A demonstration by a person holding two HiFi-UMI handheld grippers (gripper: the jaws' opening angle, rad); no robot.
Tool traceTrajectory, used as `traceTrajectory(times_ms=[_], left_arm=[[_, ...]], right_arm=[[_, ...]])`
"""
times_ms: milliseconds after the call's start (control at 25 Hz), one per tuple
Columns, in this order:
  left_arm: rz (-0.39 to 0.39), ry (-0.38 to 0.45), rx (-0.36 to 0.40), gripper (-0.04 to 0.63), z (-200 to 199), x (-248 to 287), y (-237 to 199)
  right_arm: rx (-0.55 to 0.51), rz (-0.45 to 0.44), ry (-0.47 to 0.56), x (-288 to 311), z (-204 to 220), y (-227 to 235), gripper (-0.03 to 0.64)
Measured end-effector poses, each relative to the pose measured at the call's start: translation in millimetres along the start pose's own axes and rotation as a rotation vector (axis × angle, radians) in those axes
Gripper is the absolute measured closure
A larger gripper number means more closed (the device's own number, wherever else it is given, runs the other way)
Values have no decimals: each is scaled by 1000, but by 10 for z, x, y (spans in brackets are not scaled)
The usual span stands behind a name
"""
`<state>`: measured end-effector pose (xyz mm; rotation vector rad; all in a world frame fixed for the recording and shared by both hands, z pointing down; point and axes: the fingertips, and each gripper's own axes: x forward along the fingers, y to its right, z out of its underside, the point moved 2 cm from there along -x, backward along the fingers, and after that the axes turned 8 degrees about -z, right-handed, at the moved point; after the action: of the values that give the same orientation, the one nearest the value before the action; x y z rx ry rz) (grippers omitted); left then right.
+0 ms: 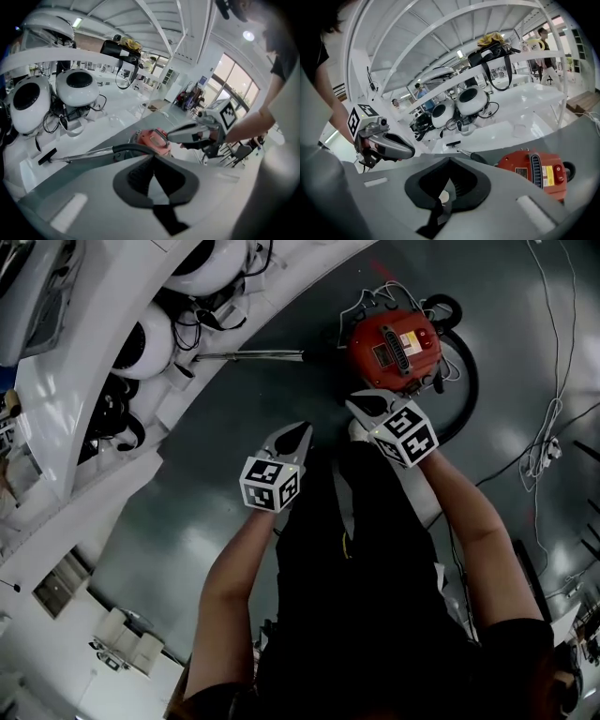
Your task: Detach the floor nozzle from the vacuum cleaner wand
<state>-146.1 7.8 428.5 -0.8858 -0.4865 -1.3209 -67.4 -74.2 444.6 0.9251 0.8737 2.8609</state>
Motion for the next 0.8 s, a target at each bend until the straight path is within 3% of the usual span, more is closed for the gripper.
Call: traceTrajectory(times_ms=[200, 520, 600, 800], left_arm=[[54, -12, 13, 584, 146, 274, -138], [104, -35, 35, 584, 394, 769, -464], [105, -38, 16, 584, 433, 863, -563], [115, -45, 15, 584, 478, 965, -819]], right_arm=[[-64, 7, 23, 257, -55, 155, 621], [-157, 171, -82, 680, 104, 545, 617], [-171, 184, -116, 786, 136, 607, 551], [-262, 232, -182, 1023, 125, 763, 505]])
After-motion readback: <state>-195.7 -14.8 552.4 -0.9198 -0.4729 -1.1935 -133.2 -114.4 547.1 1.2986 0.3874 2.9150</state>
